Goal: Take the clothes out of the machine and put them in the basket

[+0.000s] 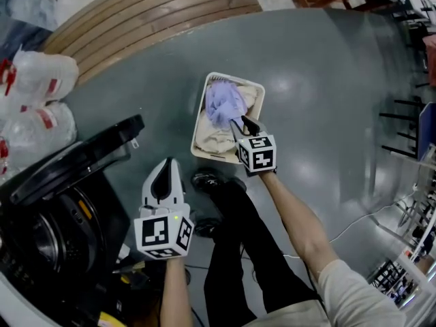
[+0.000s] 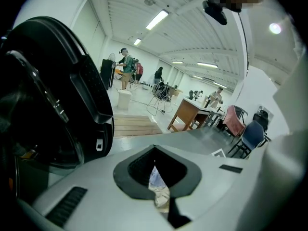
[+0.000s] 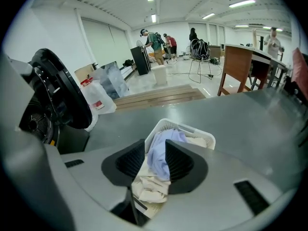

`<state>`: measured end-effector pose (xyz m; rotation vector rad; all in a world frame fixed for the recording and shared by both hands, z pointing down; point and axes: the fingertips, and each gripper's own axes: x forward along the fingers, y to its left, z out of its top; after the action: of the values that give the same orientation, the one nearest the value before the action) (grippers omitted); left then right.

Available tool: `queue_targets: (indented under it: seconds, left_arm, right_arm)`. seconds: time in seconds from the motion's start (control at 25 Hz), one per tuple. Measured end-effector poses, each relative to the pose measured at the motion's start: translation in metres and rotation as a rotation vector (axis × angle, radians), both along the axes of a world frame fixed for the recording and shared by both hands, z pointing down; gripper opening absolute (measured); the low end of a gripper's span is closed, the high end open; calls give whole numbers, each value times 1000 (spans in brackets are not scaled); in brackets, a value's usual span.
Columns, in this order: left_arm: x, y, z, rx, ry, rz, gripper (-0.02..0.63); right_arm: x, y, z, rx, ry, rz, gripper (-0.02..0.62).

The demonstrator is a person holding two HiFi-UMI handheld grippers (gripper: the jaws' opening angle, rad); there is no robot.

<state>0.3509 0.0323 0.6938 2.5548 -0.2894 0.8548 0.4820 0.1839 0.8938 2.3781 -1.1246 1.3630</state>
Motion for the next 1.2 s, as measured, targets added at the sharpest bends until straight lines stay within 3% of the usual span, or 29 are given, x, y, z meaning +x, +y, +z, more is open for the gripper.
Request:
queue_targets:
  seconds: [0.2, 0.4, 0.6, 0.92, 1.2]
  left_arm:
    - [-1, -6, -23, 11, 18, -7, 18]
    - [-4, -8, -53, 22, 35, -20, 18]
    - [-22, -19, -90, 49, 51, -61, 18]
    - [-70, -71, -172, 106, 98, -226, 18]
    - [-164, -130, -254, 184, 114, -449, 18]
  right_arm:
    - [-5, 4, -34, 2, 22, 2, 54]
    - [-10, 3, -83, 54, 58, -7, 25]
    - [-24, -9, -149, 76, 144, -104, 25]
    - [-50, -75, -277, 188, 244, -297, 25]
    - [-108, -159, -372, 287, 280, -486, 24]
